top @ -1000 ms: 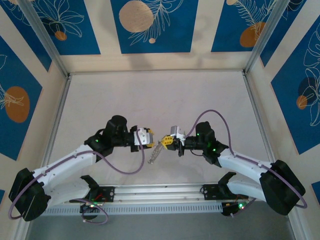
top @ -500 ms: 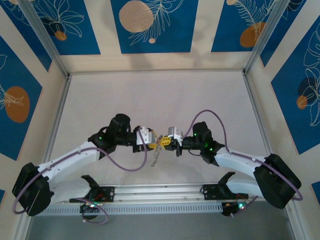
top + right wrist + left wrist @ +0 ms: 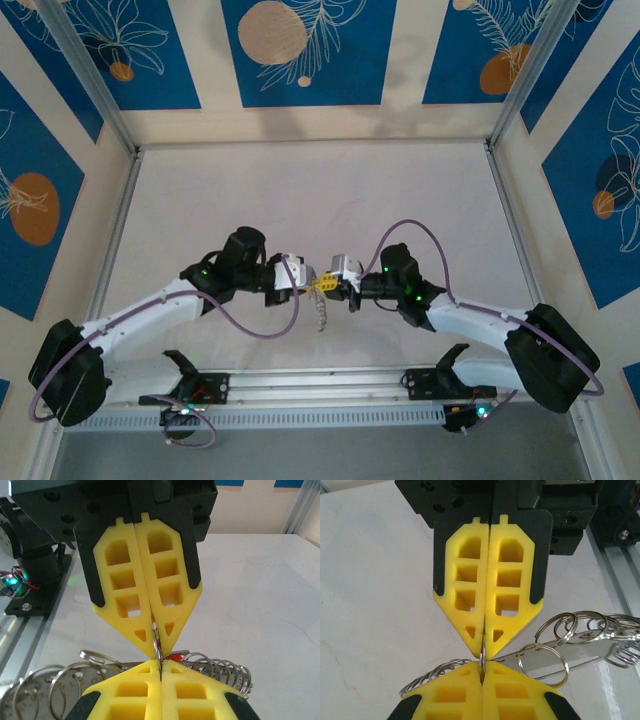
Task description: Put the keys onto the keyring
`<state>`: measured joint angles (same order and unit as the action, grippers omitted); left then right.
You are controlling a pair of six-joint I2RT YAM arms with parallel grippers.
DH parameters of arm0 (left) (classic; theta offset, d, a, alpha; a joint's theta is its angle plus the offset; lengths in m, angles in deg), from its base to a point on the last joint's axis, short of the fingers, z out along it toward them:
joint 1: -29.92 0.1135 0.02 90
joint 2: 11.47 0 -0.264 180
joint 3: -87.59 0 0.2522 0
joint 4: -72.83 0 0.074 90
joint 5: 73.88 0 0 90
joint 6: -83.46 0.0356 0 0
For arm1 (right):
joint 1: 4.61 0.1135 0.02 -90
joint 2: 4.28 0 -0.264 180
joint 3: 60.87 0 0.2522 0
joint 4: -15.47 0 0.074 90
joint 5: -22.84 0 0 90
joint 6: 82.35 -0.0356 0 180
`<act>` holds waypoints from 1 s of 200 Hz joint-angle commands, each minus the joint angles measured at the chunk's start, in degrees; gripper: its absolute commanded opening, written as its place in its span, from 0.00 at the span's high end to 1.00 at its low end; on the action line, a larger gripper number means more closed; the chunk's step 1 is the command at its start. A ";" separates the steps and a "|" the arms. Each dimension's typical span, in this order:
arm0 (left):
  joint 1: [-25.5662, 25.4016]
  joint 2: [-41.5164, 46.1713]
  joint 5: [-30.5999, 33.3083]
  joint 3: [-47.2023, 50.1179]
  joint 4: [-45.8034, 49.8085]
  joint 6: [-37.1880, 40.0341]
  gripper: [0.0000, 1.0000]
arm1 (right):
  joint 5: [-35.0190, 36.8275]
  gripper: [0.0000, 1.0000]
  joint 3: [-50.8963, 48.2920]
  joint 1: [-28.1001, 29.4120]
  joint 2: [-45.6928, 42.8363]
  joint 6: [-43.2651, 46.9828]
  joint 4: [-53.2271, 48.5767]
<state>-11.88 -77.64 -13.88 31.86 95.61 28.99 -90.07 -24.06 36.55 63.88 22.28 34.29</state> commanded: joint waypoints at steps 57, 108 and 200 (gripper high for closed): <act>-5.41 -6.28 12.49 -16.28 24.76 10.01 1.00 | 8.93 0.82 3.28 2.84 -1.68 7.61 -9.28; -6.20 -8.43 12.48 -19.18 26.43 9.78 1.00 | 9.26 0.81 2.13 3.39 -2.02 6.24 -5.71; -6.14 -9.30 9.27 -20.17 26.11 7.73 0.99 | 5.35 1.00 1.50 3.92 -1.56 5.03 -3.18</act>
<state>-17.50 -86.69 -1.84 13.26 121.64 37.39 -82.60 -22.38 39.83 62.68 28.01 27.47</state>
